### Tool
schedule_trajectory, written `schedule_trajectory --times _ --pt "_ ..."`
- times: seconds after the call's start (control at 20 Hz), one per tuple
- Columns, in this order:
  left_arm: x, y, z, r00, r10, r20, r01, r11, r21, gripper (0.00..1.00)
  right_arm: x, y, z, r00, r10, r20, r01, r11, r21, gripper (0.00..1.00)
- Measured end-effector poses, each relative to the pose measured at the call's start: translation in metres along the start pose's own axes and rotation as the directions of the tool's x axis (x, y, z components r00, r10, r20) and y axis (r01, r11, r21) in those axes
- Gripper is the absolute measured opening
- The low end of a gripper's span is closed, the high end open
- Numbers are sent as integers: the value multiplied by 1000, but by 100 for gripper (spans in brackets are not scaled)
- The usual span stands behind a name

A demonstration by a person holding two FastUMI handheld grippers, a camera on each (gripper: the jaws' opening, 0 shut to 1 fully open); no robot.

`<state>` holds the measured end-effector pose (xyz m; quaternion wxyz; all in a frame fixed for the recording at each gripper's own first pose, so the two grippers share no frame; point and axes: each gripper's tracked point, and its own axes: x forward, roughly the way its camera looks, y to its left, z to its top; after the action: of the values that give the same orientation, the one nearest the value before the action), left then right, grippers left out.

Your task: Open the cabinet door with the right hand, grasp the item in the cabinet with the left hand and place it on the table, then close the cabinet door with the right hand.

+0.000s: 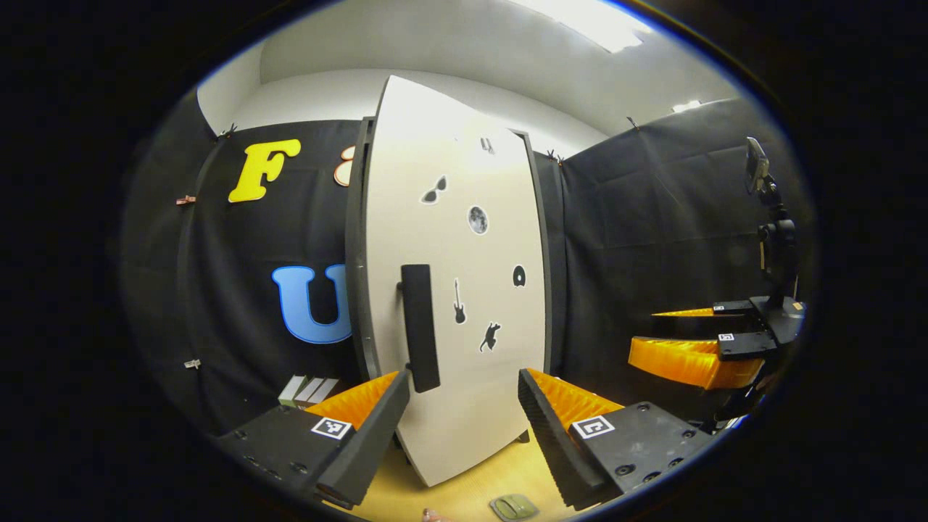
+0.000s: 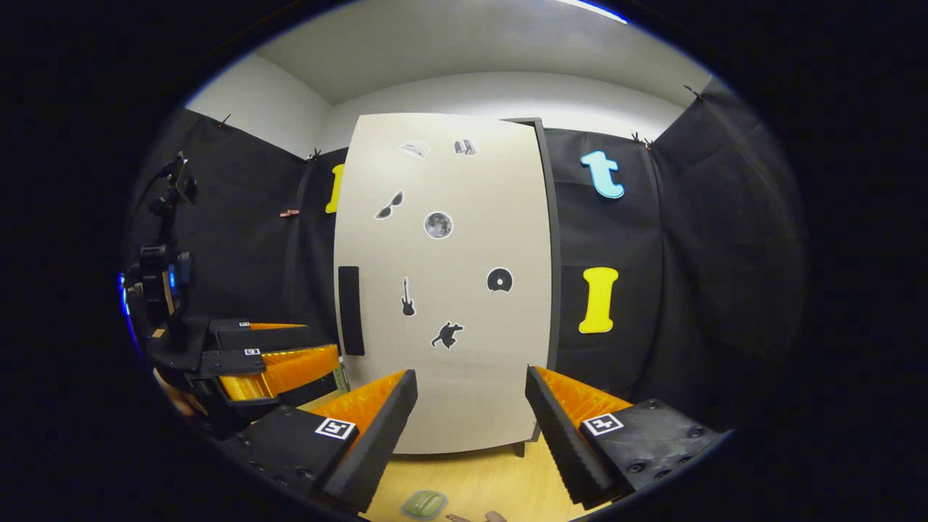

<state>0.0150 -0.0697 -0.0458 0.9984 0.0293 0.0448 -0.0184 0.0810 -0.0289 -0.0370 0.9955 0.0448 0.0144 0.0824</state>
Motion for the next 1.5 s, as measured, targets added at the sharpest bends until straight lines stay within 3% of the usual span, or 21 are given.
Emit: schedule_trajectory --times 0.45,1.5 --pt "3 -9 5 1000 2 12 -2 999 -48 93 -20 -16 12 1000 -2 23 3 999 -45 97" --pt "19 -21 3 999 34 10 -33 999 -33 94 -47 -30 15 995 97 2 -97 994 -56 97"
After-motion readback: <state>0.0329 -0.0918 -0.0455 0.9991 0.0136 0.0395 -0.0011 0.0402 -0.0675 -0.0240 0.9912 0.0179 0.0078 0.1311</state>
